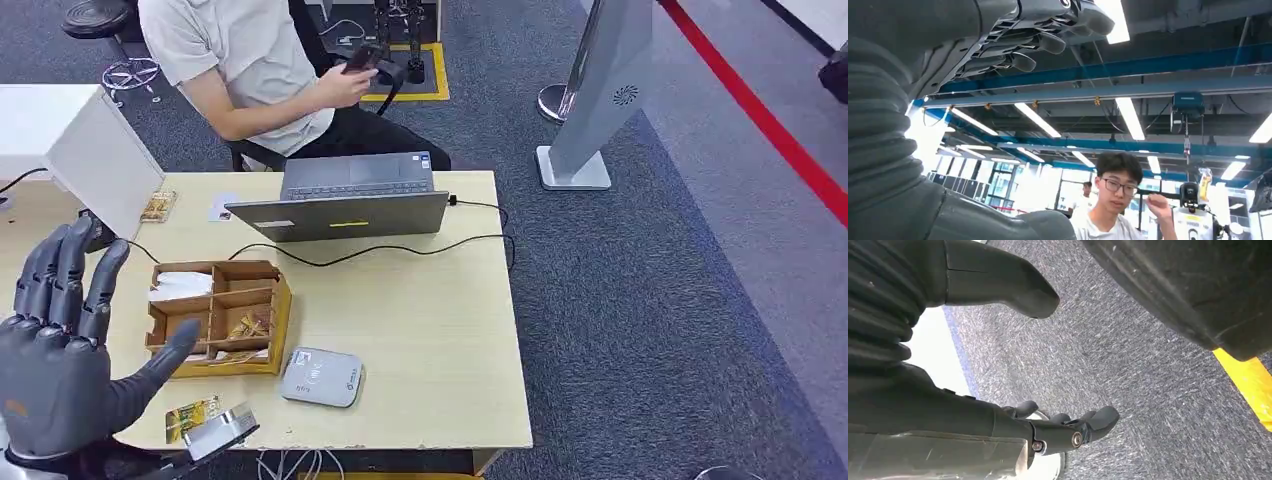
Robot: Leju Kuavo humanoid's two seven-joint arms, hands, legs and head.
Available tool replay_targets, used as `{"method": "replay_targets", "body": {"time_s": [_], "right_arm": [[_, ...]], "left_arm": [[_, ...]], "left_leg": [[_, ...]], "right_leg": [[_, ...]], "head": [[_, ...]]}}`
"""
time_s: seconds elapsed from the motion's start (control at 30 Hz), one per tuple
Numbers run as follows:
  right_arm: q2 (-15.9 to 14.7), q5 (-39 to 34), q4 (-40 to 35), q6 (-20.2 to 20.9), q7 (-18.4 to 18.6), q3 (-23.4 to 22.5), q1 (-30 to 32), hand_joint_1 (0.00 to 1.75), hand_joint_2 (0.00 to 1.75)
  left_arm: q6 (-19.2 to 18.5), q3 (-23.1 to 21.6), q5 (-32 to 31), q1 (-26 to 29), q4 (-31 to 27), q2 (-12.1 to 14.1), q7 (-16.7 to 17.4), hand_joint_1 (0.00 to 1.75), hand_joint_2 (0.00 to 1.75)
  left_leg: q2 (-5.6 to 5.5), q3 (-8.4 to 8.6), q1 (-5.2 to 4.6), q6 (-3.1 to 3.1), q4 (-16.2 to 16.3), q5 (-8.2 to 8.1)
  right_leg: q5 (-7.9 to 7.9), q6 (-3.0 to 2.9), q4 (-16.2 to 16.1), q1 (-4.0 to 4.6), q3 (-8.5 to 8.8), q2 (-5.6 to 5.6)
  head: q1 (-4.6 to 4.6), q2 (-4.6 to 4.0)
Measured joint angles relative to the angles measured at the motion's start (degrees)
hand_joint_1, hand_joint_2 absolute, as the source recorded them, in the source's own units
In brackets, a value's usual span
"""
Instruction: Pass the card to the sensor for recognition and then transmit it.
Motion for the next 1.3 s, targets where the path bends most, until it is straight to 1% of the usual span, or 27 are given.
{"method": "replay_targets", "body": {"time_s": [0.17,0.23,0.27,0.4,0.43,0.5,0.57,0.73,0.87,1.03,1.3], "right_arm": [[0.00,0.02,0.00,0.00,0.00,0.00,-0.01,0.00,1.75],[0.04,0.17,0.00,0.11,0.02,0.00,-0.02,0.00,1.75],[0.11,0.17,0.00,0.18,0.22,0.00,-0.05,0.00,1.75],[0.46,0.17,0.00,0.17,0.59,0.00,-0.10,0.00,1.75],[0.48,0.17,0.00,0.17,0.59,0.00,-0.10,0.00,1.75],[0.50,0.20,0.00,0.17,0.61,0.00,-0.13,0.00,1.75],[0.50,0.33,0.00,0.17,0.81,0.00,-0.13,0.00,1.75],[0.50,0.52,0.00,0.17,0.83,0.00,-0.13,0.00,1.75],[0.50,0.52,0.00,0.17,0.83,0.00,-0.12,0.00,1.75],[0.50,0.52,0.00,0.17,0.83,0.00,-0.12,0.00,1.75],[0.50,0.52,0.00,0.17,0.83,0.00,-0.12,0.00,1.75]], "left_arm": [[-0.43,-0.04,0.02,0.04,-0.13,0.13,0.39,0.00,1.75],[-3.85,-0.04,0.44,0.15,0.00,-0.02,2.76,0.00,1.75],[-5.25,-0.02,0.68,0.14,0.70,-0.13,3.19,0.00,1.75],[-6.19,-0.02,1.14,0.11,3.35,-0.57,3.21,0.00,1.75],[-7.50,-0.02,1.29,0.11,3.98,-0.63,3.52,0.00,1.75],[-12.03,-0.02,1.47,0.16,5.42,-0.66,4.64,0.00,1.75],[-14.33,-0.02,1.49,0.32,7.82,-0.66,5.44,0.00,1.75],[-15.32,-0.02,1.44,0.95,14.13,-0.90,5.73,0.00,1.75],[-15.39,-0.02,1.38,1.21,16.87,-1.40,5.70,0.00,1.75],[-15.39,-0.02,1.38,1.25,18.14,-1.68,5.70,0.00,1.75],[-15.39,-0.02,1.38,1.28,18.64,-2.01,5.70,0.00,1.75]], "left_leg": [[0.00,0.00,0.00,0.00,0.00,0.00],[0.00,0.00,0.00,0.00,0.00,0.00],[0.00,0.00,0.00,0.00,0.00,0.00],[0.01,0.01,0.00,0.00,0.00,0.00],[0.01,0.01,0.00,0.00,0.00,0.00],[0.01,0.01,0.00,0.00,0.00,0.00],[0.01,0.01,0.00,0.00,0.00,0.00],[0.01,0.00,-0.01,0.00,0.00,0.00],[0.00,-0.01,-0.01,0.00,0.00,0.00],[0.00,-0.01,-0.01,0.00,0.00,0.00],[0.00,0.00,-0.01,0.00,0.00,0.00]], "right_leg": [[0.00,0.00,0.00,0.00,-0.01,0.00],[0.00,0.00,0.00,0.00,-0.03,0.00],[0.00,0.00,0.00,0.00,-0.06,0.00],[0.00,0.00,0.00,0.00,-0.02,0.01],[0.00,0.00,0.00,0.00,-0.02,0.01],[0.00,0.00,0.00,0.00,0.00,0.00],[0.00,0.00,0.00,0.00,-0.01,0.01],[0.00,0.00,0.00,0.00,-0.02,0.01],[0.00,0.00,0.00,0.00,-0.02,0.01],[0.00,0.00,0.00,0.00,-0.01,0.01],[0.00,0.00,0.00,0.00,-0.01,0.01]], "head": [[0.00,0.00],[-0.02,0.00],[0.02,0.00],[0.00,0.00],[-0.02,0.00],[-0.02,0.00],[0.00,0.00],[0.00,0.00],[0.00,0.00],[-0.02,0.00],[0.00,0.00]]}}
